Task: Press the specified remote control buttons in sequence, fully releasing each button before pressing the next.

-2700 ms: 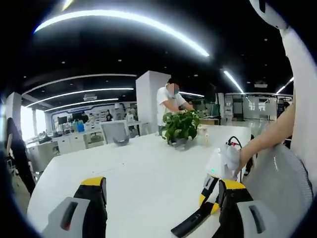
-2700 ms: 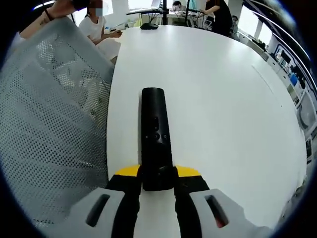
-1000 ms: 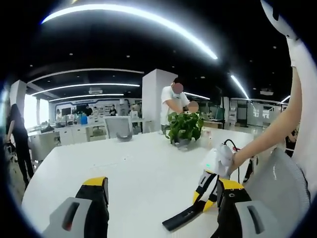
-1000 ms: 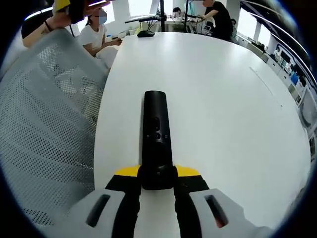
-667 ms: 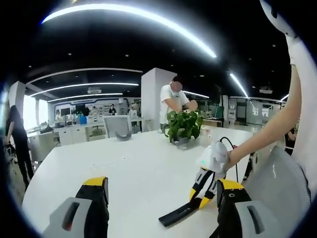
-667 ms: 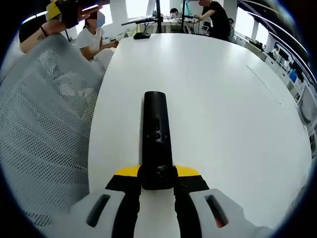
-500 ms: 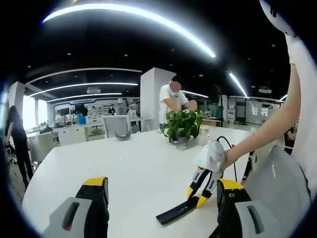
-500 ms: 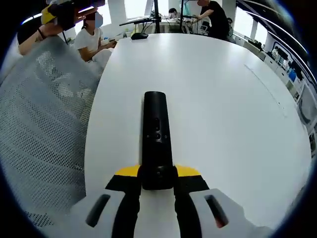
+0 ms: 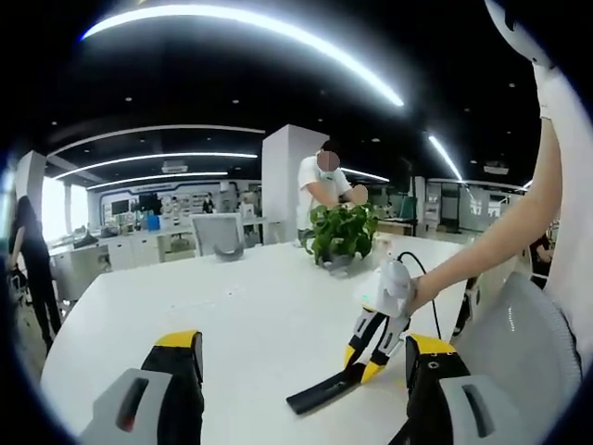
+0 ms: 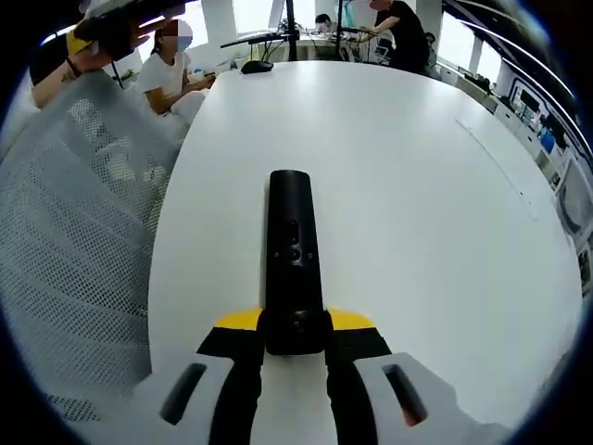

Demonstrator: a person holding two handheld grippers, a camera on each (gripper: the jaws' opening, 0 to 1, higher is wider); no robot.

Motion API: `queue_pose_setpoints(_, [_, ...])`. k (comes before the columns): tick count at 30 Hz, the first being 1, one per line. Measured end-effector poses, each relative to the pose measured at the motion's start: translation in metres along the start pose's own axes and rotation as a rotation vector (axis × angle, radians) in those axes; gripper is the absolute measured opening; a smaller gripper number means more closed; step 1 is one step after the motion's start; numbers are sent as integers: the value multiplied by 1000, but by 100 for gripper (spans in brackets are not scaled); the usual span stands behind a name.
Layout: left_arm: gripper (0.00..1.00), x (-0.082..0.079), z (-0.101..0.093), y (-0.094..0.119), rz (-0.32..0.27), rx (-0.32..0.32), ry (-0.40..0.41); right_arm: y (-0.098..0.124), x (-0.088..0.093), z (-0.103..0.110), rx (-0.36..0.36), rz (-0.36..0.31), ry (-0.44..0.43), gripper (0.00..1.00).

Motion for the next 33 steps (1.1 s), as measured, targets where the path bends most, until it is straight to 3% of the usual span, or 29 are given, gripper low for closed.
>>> queue_pose_setpoints(33, [95, 0, 5, 3, -6, -31, 11, -1, -7, -28, -9, 59, 44, 24])
Point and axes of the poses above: the point that each gripper's makers call its tool centre point, and the gripper's own axes: y roughly backward along the fingers, z roughly to its left, x roughly out of its underside, the point moved 10 cm from there along y, roughly backward along the fingers, and after that the axes turned 1 degree about -y, right-handed, at the moved point
